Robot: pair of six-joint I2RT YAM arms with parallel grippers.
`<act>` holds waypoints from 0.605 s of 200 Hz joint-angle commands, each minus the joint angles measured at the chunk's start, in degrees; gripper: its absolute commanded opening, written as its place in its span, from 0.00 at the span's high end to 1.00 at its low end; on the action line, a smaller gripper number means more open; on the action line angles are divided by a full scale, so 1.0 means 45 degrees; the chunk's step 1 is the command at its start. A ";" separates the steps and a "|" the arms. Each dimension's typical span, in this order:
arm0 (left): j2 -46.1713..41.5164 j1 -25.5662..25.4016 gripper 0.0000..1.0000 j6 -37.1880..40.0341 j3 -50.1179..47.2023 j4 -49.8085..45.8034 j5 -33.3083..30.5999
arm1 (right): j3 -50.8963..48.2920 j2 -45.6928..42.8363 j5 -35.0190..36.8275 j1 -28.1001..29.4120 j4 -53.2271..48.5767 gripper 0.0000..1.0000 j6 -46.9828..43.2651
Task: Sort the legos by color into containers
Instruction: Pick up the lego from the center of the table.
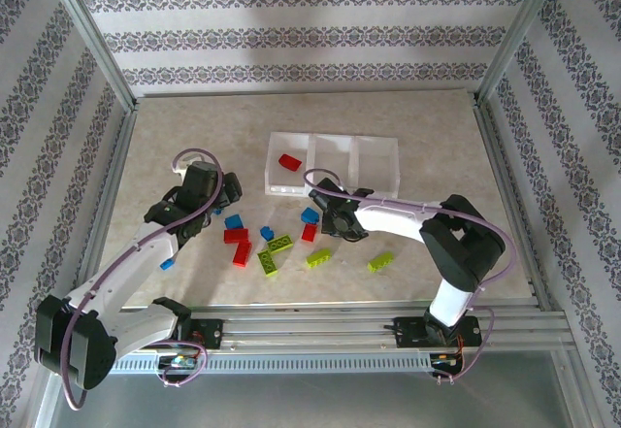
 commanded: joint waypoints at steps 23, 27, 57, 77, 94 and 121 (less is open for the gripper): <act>-0.0079 0.0459 0.00 -0.0388 -0.0344 0.0140 0.0384 | 0.0786 0.0497 -0.0361 0.0133 -0.0386 0.69 -0.0599; -0.0066 0.0518 0.00 -0.0398 -0.0355 0.0123 0.0420 | 0.0855 0.0453 -0.0352 0.0151 -0.0463 0.71 -0.0663; -0.0093 0.0750 0.00 -0.0433 -0.0383 -0.0067 0.0483 | 0.1477 -0.0188 -0.0048 0.0100 -0.1351 0.78 -0.1283; -0.0107 0.0851 0.00 -0.0369 -0.0383 -0.0205 0.0474 | 0.2222 -0.0541 0.0386 0.0089 -0.2086 0.81 -0.1767; -0.0155 0.0928 0.00 -0.0341 -0.0393 -0.0358 0.0457 | 0.2701 -0.0780 0.0800 0.0043 -0.2357 0.81 -0.2128; -0.0305 0.1011 0.00 -0.0398 -0.0543 -0.0475 0.0539 | 0.3435 -0.0728 0.1184 -0.0385 -0.2412 0.81 -0.2602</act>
